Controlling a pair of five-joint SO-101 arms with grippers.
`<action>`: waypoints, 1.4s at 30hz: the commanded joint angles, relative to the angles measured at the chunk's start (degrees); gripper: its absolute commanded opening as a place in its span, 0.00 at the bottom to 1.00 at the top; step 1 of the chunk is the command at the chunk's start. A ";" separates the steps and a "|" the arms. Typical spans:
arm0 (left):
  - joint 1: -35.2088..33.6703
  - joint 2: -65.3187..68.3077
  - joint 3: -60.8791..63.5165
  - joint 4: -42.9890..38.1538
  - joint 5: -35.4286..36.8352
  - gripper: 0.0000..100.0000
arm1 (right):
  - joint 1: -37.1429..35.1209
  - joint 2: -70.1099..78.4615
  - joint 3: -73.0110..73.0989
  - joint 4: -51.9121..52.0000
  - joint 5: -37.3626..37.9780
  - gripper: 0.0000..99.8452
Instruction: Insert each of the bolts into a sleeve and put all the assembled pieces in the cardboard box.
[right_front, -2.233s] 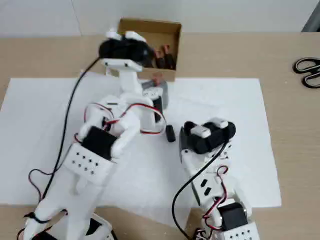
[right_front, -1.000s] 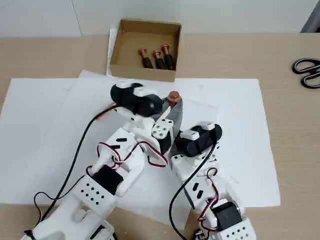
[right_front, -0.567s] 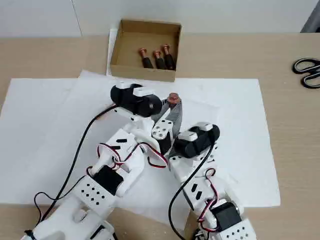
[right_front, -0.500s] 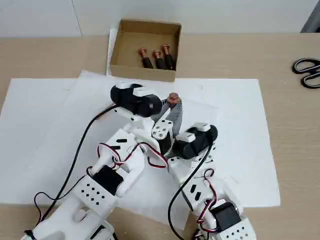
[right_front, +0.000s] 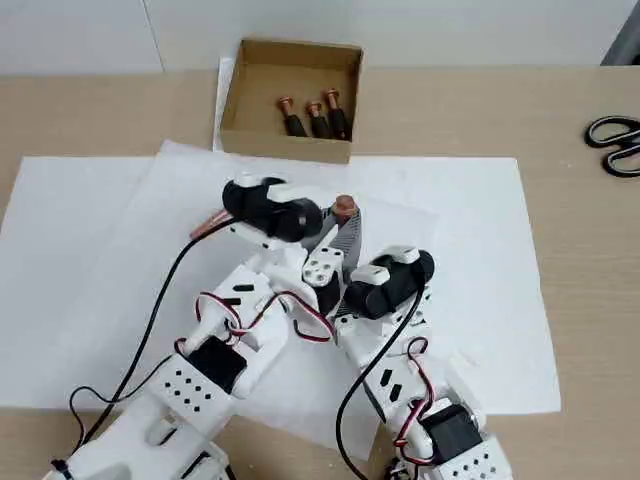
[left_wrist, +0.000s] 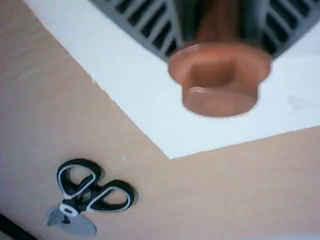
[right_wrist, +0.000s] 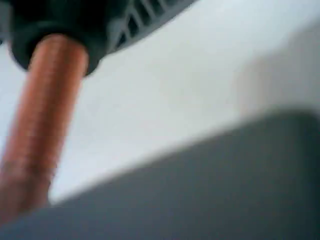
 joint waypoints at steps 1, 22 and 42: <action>-0.18 -1.93 0.92 -4.75 0.35 0.00 | -0.13 -1.01 -3.08 -1.27 -0.35 0.00; 0.18 -2.37 7.16 -5.27 0.35 0.00 | -0.13 -1.01 -3.08 -1.36 -0.35 0.00; 0.26 -2.37 8.48 0.00 0.44 0.10 | 0.84 -1.01 -2.90 -1.36 -0.26 0.00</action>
